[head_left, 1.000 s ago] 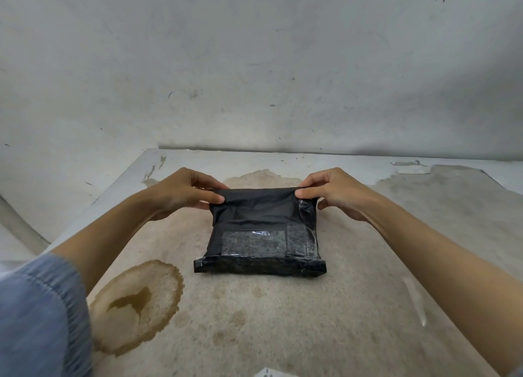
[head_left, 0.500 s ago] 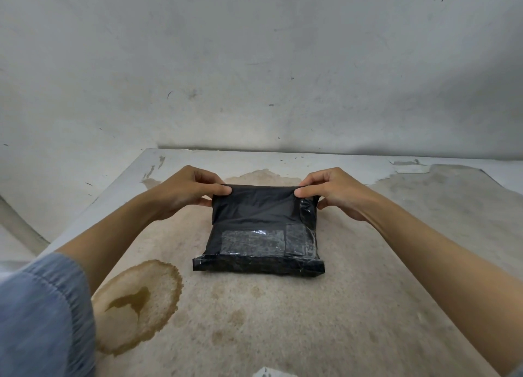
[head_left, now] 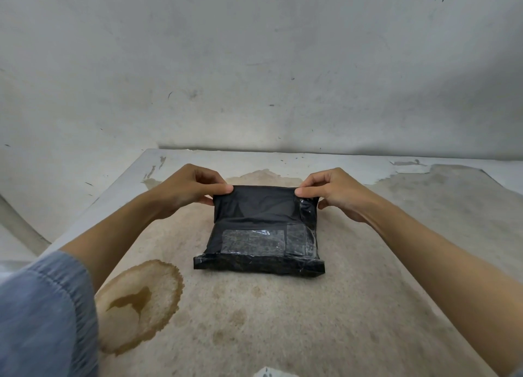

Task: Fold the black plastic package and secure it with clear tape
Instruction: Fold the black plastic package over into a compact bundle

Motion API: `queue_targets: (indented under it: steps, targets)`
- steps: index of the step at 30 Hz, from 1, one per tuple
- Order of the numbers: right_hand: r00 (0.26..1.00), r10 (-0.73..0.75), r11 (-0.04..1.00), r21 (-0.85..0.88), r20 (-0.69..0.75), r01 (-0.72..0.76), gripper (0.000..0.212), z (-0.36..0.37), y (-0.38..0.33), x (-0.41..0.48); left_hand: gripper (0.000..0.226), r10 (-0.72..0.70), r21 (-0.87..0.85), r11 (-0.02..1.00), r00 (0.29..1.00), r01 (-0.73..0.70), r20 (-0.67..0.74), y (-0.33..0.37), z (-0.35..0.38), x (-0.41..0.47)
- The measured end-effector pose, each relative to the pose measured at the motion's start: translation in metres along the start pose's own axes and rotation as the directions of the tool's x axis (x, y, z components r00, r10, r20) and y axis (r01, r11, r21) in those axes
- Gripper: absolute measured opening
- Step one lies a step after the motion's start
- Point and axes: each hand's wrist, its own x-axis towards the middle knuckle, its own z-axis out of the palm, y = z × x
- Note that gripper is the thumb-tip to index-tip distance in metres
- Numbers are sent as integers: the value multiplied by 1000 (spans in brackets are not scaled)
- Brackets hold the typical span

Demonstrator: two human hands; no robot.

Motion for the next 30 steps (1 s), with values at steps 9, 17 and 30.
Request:
queue_targets:
  steps: [9,17,30]
  targets:
    - [1000,-26,999,-46,-16,25,9,0,-3,0,44,-31,39,999,996,34,-81,2,1,0]
    - [1000,-3,996,-88,-21,1,9,1,-4,3,15,-131,17,991,984,134,-118,2,3,3]
    - [988,118,970,-200,-101,-137,11,0,-19,7,15,-211,161,953,942,258,-261,20,12,8]
